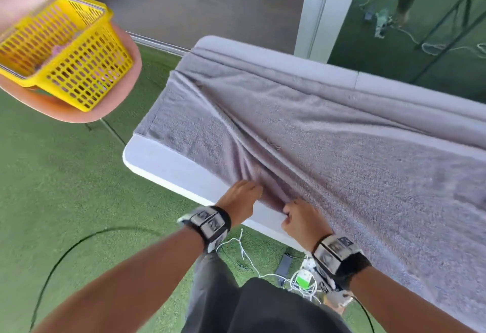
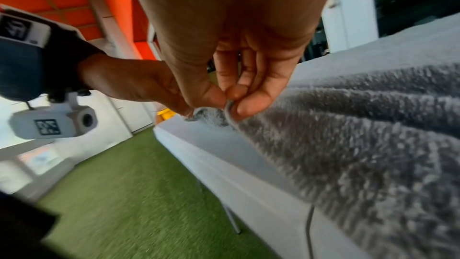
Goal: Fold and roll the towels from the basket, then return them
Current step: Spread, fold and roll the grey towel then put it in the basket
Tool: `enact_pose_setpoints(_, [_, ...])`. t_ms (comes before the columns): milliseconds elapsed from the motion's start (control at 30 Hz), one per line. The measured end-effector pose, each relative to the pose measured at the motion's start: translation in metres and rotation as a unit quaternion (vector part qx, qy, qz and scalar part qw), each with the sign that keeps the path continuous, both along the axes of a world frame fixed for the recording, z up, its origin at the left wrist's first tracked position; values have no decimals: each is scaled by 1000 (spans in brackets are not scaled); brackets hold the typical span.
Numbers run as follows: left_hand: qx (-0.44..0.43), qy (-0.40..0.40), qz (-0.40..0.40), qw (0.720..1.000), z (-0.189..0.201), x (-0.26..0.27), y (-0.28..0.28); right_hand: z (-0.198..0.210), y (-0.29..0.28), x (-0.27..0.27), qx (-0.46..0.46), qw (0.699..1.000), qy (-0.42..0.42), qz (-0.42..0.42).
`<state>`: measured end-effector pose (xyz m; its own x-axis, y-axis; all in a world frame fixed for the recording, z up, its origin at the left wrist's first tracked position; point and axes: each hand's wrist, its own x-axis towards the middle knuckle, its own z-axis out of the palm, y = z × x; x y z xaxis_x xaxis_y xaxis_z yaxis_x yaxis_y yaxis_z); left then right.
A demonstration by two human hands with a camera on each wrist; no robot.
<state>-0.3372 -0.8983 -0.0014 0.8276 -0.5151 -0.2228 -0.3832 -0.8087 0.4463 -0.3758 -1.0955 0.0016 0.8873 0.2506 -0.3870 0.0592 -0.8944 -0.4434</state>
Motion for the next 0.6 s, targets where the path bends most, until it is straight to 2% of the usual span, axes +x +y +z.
enact_pose_setpoints(167, [-5,71,17,997,10,-59,17,21,0,-28,38,983,106,146])
enact_pose_setpoints(267, [-7,84,67,994,10,-55,42,20,20,-10,37,980,126,153])
enact_pose_setpoints(367, [-12,48,148,988,7,-28,98,17,73,29,62,983,90,149])
enact_pose_setpoints(500, [41,-9,232,972,-10,20,194,13,169,81,103,976,49,186])
enact_pose_setpoints(600, [80,-44,285,954,-22,49,255,-4,234,105,87,978,12,188])
